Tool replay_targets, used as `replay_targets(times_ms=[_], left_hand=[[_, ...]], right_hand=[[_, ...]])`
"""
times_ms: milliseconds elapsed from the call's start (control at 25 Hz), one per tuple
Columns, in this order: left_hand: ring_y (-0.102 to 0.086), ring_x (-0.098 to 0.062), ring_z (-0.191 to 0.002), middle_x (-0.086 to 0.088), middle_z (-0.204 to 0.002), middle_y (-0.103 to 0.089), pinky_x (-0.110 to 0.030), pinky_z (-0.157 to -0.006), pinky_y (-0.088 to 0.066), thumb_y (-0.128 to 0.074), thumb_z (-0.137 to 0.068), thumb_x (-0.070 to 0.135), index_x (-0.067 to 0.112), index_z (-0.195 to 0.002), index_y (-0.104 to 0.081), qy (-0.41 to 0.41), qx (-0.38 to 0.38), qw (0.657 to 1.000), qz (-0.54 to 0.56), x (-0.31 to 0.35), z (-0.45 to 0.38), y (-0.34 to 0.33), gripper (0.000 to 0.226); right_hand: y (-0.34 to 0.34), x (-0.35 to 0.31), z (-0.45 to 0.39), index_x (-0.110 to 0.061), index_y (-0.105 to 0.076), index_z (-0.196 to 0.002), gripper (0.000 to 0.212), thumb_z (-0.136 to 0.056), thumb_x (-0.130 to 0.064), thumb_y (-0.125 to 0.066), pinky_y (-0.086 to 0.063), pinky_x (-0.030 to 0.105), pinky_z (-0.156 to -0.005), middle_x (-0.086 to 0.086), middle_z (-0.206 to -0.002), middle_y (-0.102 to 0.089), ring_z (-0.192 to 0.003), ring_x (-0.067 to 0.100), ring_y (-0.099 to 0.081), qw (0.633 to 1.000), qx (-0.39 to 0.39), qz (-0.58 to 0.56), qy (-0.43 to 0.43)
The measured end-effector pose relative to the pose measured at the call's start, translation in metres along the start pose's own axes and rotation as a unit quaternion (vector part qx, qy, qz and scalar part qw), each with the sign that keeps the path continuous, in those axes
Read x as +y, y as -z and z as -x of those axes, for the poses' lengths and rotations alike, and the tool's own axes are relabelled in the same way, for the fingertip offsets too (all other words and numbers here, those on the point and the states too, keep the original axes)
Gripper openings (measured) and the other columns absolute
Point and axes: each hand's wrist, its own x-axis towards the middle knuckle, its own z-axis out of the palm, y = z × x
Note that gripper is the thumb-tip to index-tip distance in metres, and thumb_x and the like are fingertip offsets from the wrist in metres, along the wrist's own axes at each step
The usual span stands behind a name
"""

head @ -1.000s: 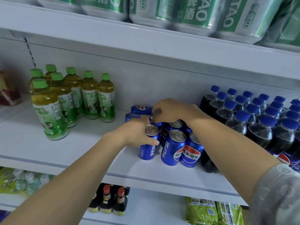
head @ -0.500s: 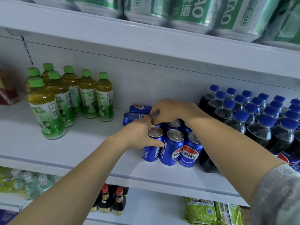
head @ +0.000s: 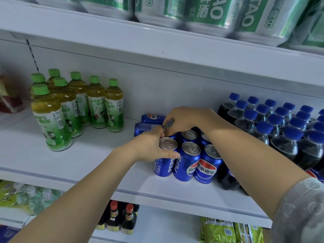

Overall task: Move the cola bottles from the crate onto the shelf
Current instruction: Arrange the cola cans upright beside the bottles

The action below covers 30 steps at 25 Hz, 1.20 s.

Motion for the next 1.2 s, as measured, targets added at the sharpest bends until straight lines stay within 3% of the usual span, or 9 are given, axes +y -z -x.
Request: replay_targets(times_ms=[80,200,360,440,600,760,1080,1200], left_hand=[[-0.062,-0.01,-0.08,0.006,-0.089,-0.063,-0.029,-0.064,-0.048,-0.058,-0.076,0.079,0.021,-0.101,-0.048,0.013,0.014,1.0,0.002,0.0,-0.002,0.008,0.064],[-0.068,-0.031,-0.083,-0.014,-0.09,-0.069,-0.047,-0.079,-0.056,-0.035,-0.088,0.078,0.007,-0.099,-0.058,0.044,0.06,0.997,0.025,-0.005,-0.012,0.02,0.076],[-0.064,-0.027,-0.086,-0.009,-0.102,-0.068,-0.037,-0.075,-0.054,-0.043,-0.103,0.038,0.016,-0.102,-0.05,0.072,0.151,0.984,-0.055,-0.019,-0.031,0.03,0.023],[-0.061,-0.024,-0.085,-0.007,-0.103,-0.065,-0.032,-0.07,-0.05,-0.051,-0.1,0.029,0.018,-0.108,-0.05,0.081,0.153,0.98,-0.099,-0.026,-0.039,0.031,0.013],[-0.063,-0.025,-0.102,-0.007,-0.12,-0.061,-0.03,-0.079,-0.049,-0.065,-0.091,0.03,0.018,-0.126,-0.053,0.099,0.136,0.98,-0.105,-0.044,-0.054,0.023,0.038],[-0.062,-0.026,-0.111,-0.006,-0.124,-0.06,-0.036,-0.095,-0.051,-0.068,-0.09,0.033,0.018,-0.13,-0.05,0.085,0.093,0.983,-0.131,-0.06,-0.066,0.015,0.046],[-0.063,-0.034,-0.11,-0.014,-0.131,-0.055,-0.045,-0.094,-0.052,-0.07,-0.086,0.026,0.013,-0.141,-0.041,0.04,0.047,0.981,-0.186,-0.096,-0.086,0.01,0.063],[-0.065,-0.034,-0.104,-0.014,-0.128,-0.056,-0.046,-0.088,-0.055,-0.068,-0.087,0.027,0.014,-0.141,-0.036,0.023,0.05,0.981,-0.185,-0.104,-0.09,0.011,0.064]], right_hand=[[0.004,0.001,0.0,-0.031,-0.069,-0.118,0.039,-0.088,-0.056,-0.067,-0.047,0.03,-0.08,-0.013,-0.106,-0.066,-0.097,0.013,-0.06,1.0,0.007,-0.017,-0.002],[0.009,0.003,-0.007,-0.025,-0.069,-0.119,0.041,-0.093,-0.055,-0.061,-0.047,0.033,-0.085,-0.006,-0.113,-0.064,-0.102,0.017,-0.058,0.998,0.061,-0.024,0.001],[0.015,0.009,-0.025,-0.021,-0.065,-0.128,0.037,-0.1,-0.042,-0.055,-0.044,0.032,-0.087,0.002,-0.131,-0.061,-0.11,0.02,-0.057,0.995,0.102,-0.004,0.009],[0.019,0.012,-0.035,-0.021,-0.06,-0.136,0.041,-0.101,-0.041,-0.053,-0.045,0.034,-0.095,0.004,-0.138,-0.057,-0.12,0.024,-0.055,0.994,0.108,0.014,0.009],[0.019,0.014,-0.058,-0.02,-0.049,-0.147,0.048,-0.102,-0.038,-0.052,-0.043,0.036,-0.102,0.007,-0.148,-0.049,-0.128,0.027,-0.051,0.996,0.088,0.029,0.01],[0.01,0.009,-0.087,-0.02,-0.038,-0.155,0.057,-0.103,-0.041,-0.052,-0.04,0.04,-0.11,0.009,-0.156,-0.041,-0.136,0.029,-0.045,0.997,0.053,0.05,0.002],[-0.005,-0.013,-0.146,-0.019,-0.036,-0.156,0.066,-0.099,-0.042,-0.059,-0.044,0.044,-0.107,0.01,-0.153,-0.045,-0.133,0.031,-0.048,0.992,0.014,0.123,-0.005],[-0.008,-0.018,-0.161,-0.018,-0.049,-0.145,0.051,-0.099,-0.036,-0.059,-0.05,0.042,-0.097,0.009,-0.139,-0.057,-0.118,0.029,-0.058,0.987,-0.014,0.157,-0.025]])
